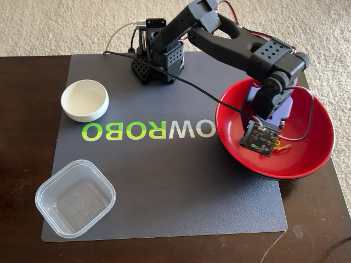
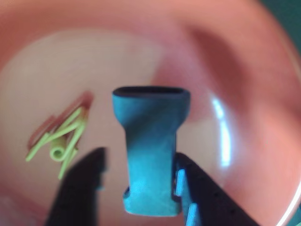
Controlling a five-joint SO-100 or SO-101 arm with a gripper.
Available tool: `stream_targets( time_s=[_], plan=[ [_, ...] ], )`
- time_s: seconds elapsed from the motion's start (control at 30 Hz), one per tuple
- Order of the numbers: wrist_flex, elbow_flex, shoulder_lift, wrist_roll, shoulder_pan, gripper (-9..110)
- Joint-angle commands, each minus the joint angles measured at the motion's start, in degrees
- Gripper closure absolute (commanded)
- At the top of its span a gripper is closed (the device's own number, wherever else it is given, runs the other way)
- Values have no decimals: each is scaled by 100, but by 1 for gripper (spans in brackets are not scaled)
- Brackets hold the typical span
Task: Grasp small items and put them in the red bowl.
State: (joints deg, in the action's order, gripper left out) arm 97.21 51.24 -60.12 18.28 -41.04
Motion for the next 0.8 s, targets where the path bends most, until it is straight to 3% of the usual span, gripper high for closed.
stream_targets(
  time_s=[0.0,0.4,0.5,0.77],
  plan=[
    [18,-9,-984,-158,167,52],
    [-545,1415,-1740,-369,-53,42],
    [88,976,-756,-826,-246,42],
    [79,1151,-193,-809,-422,45]
  ],
)
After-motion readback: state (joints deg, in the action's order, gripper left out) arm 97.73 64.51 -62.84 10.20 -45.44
